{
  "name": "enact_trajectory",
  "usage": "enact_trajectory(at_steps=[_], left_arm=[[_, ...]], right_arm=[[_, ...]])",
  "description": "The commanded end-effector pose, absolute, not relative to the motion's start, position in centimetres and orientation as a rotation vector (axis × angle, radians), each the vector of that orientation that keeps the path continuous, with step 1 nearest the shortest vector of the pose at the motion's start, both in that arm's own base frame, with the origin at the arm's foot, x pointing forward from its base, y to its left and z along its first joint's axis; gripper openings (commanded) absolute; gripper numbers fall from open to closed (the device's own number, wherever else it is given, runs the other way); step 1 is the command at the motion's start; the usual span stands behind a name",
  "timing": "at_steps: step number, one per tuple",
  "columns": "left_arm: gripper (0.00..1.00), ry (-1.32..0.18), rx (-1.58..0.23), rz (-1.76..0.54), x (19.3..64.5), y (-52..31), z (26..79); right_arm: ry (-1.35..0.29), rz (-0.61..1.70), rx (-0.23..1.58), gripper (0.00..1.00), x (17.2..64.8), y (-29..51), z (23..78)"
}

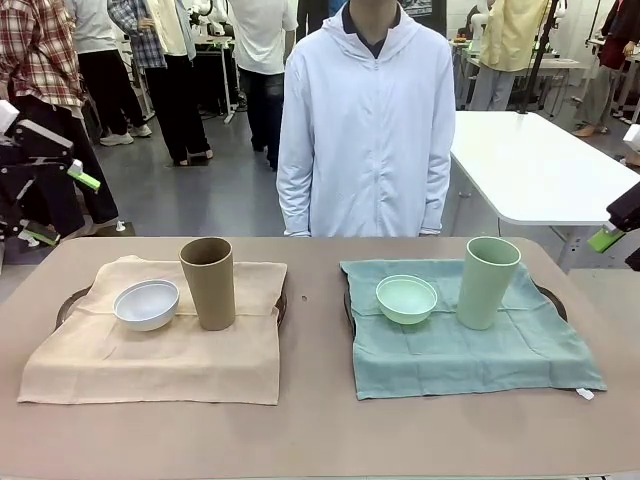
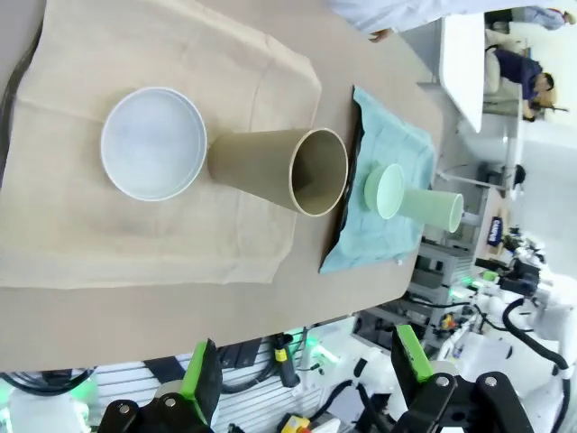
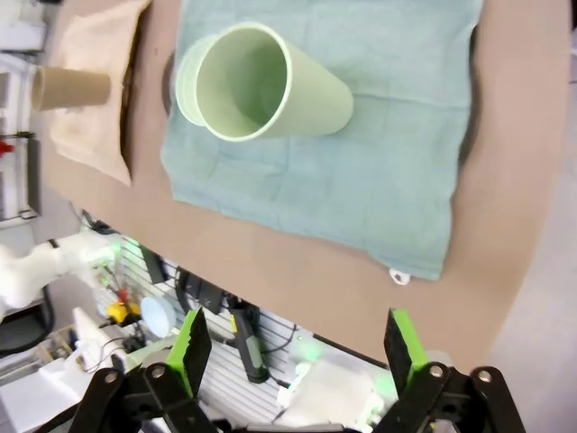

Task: Set up a tray with a mat and arrange the tableware.
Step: Place the Picnic Bowl and Reusable plastic cup back onto the Handle tray in front of the human's position.

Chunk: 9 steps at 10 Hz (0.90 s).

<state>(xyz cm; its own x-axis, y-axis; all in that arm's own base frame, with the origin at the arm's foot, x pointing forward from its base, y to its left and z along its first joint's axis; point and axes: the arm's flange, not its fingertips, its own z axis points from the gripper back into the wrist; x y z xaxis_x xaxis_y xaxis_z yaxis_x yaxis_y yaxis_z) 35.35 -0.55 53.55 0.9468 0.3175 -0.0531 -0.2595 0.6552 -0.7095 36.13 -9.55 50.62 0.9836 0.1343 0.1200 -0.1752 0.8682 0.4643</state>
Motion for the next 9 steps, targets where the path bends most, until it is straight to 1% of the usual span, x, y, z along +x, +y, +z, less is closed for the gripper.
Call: enact_trajectory(at_steps=[1, 3, 6, 9], left_arm=[[1.00, -0.072, -0.885, 0.314, 34.5, 0.9, 52.2], [1.00, -0.044, -0.906, 0.331, 34.5, 1.6, 51.5], [1.00, -0.106, -0.978, 0.244, 34.1, 2.1, 51.1], [1.00, -0.125, -0.923, 0.141, 33.3, -0.2, 51.4]], right_arm=[[-0.099, 0.134, 0.590, 1.00, 35.8, -10.3, 49.7], [-0.110, 0.108, 0.651, 1.00, 34.6, -11.2, 49.2], [-0.146, 0.117, 0.713, 1.00, 33.4, -12.0, 49.3], [-0.160, 0.145, 0.800, 1.00, 33.2, -13.3, 49.9]])
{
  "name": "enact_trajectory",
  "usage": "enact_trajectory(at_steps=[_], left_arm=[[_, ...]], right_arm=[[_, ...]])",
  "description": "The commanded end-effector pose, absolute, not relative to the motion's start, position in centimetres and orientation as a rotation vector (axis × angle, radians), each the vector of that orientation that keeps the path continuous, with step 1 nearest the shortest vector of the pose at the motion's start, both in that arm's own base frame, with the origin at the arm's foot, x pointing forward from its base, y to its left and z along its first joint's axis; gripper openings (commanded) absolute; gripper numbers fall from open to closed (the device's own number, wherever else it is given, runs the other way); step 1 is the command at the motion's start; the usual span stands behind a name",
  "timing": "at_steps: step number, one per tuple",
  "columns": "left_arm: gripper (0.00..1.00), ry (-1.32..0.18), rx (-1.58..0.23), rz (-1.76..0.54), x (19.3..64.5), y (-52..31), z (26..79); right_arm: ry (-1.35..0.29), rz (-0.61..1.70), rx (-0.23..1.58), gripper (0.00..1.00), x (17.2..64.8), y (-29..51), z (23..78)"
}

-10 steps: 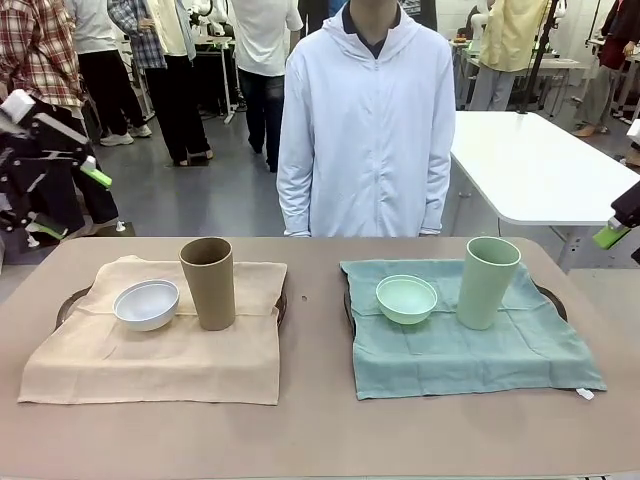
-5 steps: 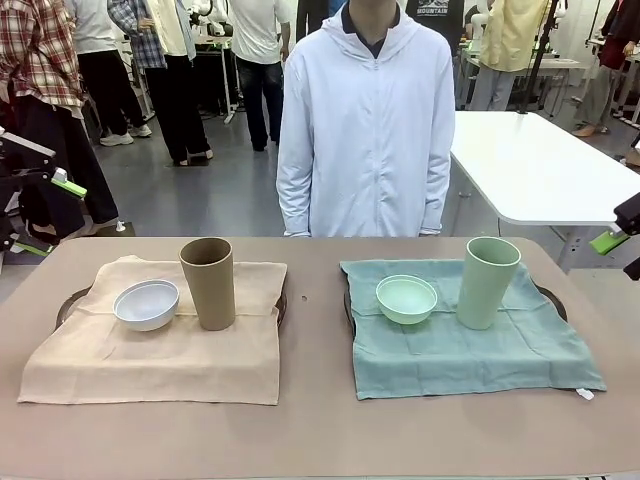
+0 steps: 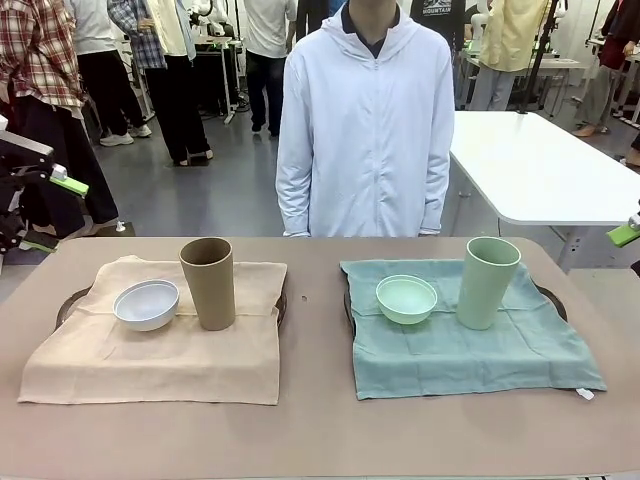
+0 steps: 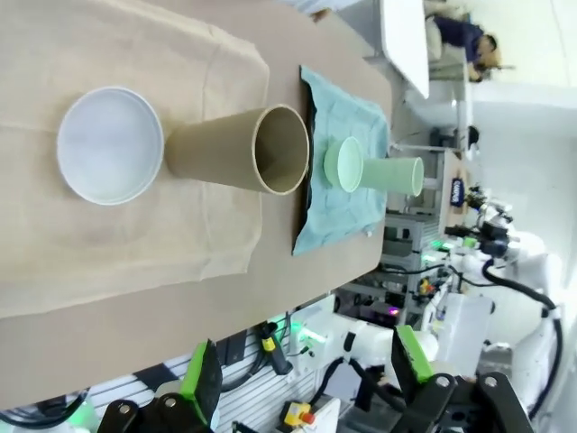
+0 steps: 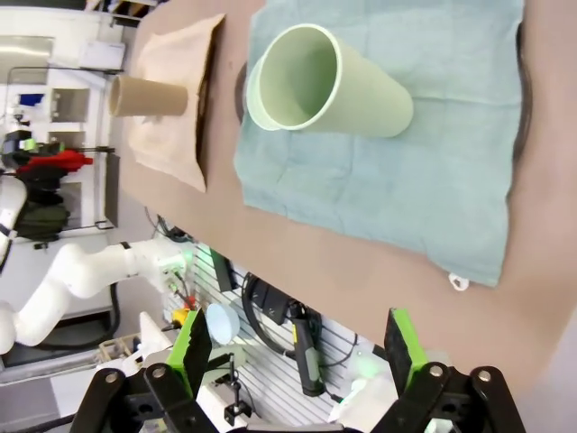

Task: Set up a tray with a mat and arrange the tableware.
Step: Place the Picnic Bowl and Reusable plastic cup back onto the Handle tray in front of the human's position.

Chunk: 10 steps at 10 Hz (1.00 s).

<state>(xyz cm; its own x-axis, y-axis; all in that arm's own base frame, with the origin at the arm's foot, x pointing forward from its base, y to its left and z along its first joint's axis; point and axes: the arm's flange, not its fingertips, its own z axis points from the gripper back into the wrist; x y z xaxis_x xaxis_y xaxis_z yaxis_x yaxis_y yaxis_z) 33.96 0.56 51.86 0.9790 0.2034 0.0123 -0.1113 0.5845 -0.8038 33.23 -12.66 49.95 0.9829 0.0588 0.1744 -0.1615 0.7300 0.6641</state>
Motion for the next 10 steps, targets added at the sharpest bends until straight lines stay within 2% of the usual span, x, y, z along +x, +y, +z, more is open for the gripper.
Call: enact_trajectory(at_steps=[1, 2, 10], left_arm=[[1.00, -0.119, -0.901, 0.140, 33.1, -1.0, 51.7], [1.00, -0.107, -0.929, 0.184, 34.0, 0.6, 51.9], [1.00, -0.107, -0.929, 0.184, 34.0, 0.6, 51.9]], right_arm=[[-0.172, 0.165, 0.799, 1.00, 33.4, -13.5, 50.2], [-0.145, 0.122, 0.743, 1.00, 33.2, -12.7, 50.0], [-0.145, 0.122, 0.743, 1.00, 33.2, -12.7, 50.0]])
